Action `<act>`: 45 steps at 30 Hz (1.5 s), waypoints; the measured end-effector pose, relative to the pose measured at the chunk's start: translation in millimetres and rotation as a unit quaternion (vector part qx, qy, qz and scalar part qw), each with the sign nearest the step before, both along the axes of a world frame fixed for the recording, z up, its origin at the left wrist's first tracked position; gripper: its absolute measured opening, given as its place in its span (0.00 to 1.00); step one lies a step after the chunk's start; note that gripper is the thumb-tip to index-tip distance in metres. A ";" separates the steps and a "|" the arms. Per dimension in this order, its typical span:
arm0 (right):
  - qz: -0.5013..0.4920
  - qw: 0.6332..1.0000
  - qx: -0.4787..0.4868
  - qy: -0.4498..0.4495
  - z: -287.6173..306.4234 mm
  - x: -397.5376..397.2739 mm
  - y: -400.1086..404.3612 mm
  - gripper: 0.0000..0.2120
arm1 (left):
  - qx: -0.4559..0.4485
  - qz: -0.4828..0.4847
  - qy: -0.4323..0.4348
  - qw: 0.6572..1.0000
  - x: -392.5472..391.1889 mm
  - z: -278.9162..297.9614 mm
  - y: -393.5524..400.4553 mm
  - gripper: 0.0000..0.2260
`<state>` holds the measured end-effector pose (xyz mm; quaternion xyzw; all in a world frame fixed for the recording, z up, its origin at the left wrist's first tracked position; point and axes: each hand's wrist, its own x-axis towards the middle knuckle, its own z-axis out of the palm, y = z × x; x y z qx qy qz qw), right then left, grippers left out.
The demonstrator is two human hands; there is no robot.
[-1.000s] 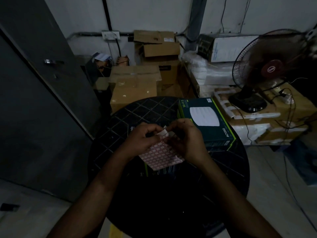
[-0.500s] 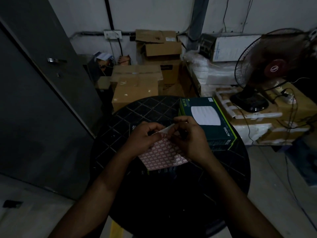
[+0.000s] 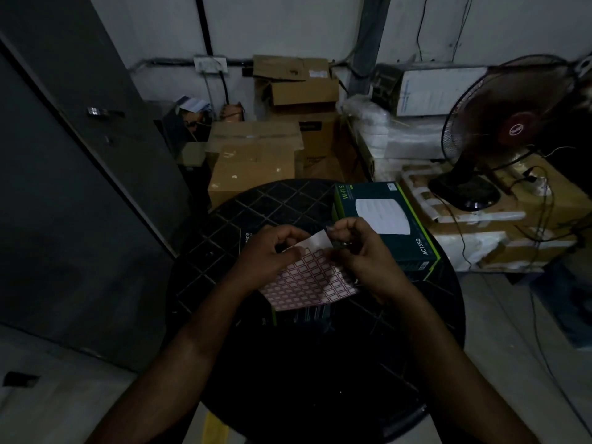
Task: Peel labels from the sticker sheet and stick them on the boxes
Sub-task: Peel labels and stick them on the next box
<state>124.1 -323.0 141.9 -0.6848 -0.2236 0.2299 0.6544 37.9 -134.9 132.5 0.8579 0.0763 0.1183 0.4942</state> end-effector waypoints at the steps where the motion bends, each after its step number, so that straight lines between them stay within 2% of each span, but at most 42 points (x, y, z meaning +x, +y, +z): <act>1: 0.007 1.000 -0.016 -0.020 -2.2 1.1 -1.1 0.18 | 0.012 0.002 0.003 1.000 0.6 -1.3 1.0 0.09; 3: -0.003 0.998 -0.037 -0.058 -6.6 1.9 -2.6 0.23 | -0.001 -0.007 0.010 1.000 2.0 -3.2 2.8 0.10; 5: -0.028 0.995 -0.044 -0.081 -14.6 0.3 -4.3 0.25 | -0.057 -0.023 0.008 0.998 1.6 -0.4 3.1 0.13; 7: -0.051 0.992 -0.041 -0.104 -28.4 -6.5 -5.2 0.26 | -0.050 -0.017 0.005 0.999 2.5 0.0 5.5 0.17; 11: -0.101 0.975 -0.016 -0.198 -64.7 -30.7 -7.8 0.27 | 0.125 -0.020 0.007 0.992 3.5 -5.6 6.6 0.22; 14: -0.158 0.957 -0.028 -0.243 -95.8 -50.6 -9.0 0.24 | 0.208 -0.045 -0.021 0.977 3.1 -11.7 6.5 0.25; 17: -0.209 0.949 -0.070 -0.227 -142.3 -57.5 -14.5 0.29 | 0.224 -0.043 -0.023 0.973 2.2 -13.7 7.3 0.26; 22: -0.240 0.950 -0.179 -0.092 -204.9 -49.7 -27.4 0.37 | 0.236 -0.052 -0.005 0.970 0.8 -13.4 9.0 0.27; 25: -0.241 0.944 -0.217 -0.053 -219.6 -52.0 -34.1 0.36 | 0.241 -0.055 -0.010 0.969 0.4 -14.2 9.4 0.27; 28: -0.225 0.943 -0.240 -0.054 -228.1 -53.6 -40.5 0.34 | 0.244 -0.059 -0.011 0.968 1.0 -15.1 9.9 0.27; 33: -0.210 0.946 -0.238 -0.069 -207.9 -43.1 -38.4 0.19 | 0.243 -0.060 -0.016 0.968 1.3 -16.3 10.0 0.27; 38: -0.198 0.973 -0.081 -0.091 -143.9 -51.2 -30.8 0.18 | 0.235 -0.062 -0.021 0.970 0.6 -13.7 9.7 0.26; 41: -0.188 0.977 0.022 -0.097 -100.5 -57.9 -23.0 0.13 | 0.234 -0.056 -0.025 0.970 1.1 -14.8 9.9 0.26; 43: -0.175 0.973 0.061 -0.136 -72.7 -56.8 -17.3 0.11 | 0.231 -0.054 -0.025 0.971 0.4 -14.6 9.2 0.26; 45: -0.149 0.974 0.057 -0.160 -50.6 -50.2 -14.0 0.13 | 0.223 -0.052 -0.025 0.973 -0.5 -13.7 8.1 0.26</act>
